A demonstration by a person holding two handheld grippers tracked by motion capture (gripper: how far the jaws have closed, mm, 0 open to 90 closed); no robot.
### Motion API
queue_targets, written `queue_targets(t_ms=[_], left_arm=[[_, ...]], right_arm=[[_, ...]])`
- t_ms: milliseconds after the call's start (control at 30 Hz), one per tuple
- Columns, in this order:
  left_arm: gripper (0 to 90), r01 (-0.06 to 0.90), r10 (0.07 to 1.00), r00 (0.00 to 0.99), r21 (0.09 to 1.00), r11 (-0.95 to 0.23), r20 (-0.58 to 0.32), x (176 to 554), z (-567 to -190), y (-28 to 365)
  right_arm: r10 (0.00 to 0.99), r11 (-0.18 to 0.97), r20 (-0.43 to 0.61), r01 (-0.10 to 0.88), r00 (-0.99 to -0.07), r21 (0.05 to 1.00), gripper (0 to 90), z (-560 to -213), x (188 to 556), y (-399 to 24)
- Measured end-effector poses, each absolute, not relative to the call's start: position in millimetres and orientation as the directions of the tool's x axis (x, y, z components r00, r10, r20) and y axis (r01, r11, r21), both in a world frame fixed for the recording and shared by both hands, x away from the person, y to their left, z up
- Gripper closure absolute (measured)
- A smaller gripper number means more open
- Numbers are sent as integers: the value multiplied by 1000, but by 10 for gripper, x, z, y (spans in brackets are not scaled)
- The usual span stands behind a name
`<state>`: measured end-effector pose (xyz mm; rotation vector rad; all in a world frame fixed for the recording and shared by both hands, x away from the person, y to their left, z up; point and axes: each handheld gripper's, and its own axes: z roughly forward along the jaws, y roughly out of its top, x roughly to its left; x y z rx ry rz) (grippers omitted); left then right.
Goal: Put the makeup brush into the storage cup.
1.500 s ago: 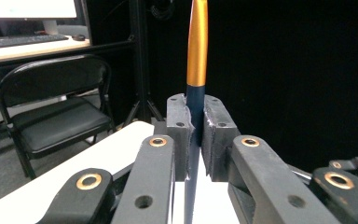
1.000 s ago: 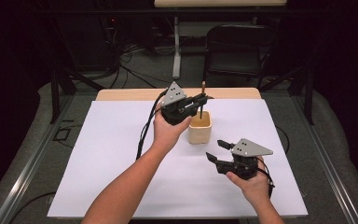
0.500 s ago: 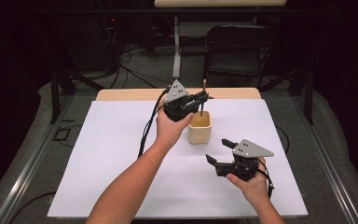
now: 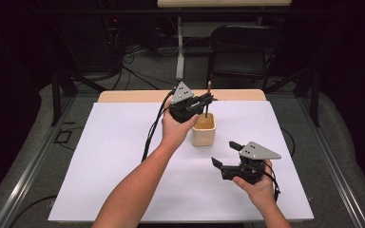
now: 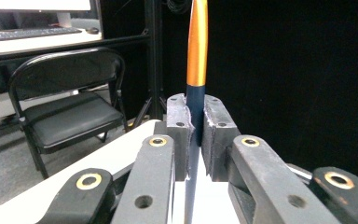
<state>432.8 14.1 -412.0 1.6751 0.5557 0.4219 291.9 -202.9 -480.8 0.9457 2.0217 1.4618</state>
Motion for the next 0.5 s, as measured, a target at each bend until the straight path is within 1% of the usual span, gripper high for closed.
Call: queue_targets(t_ms=[500], left_arm=[[829, 141, 580, 814, 982, -127, -41, 4354, -4231, 110]], right_arm=[[765, 198, 16, 259, -644, 945, 154, -4811, 2919, -2043]])
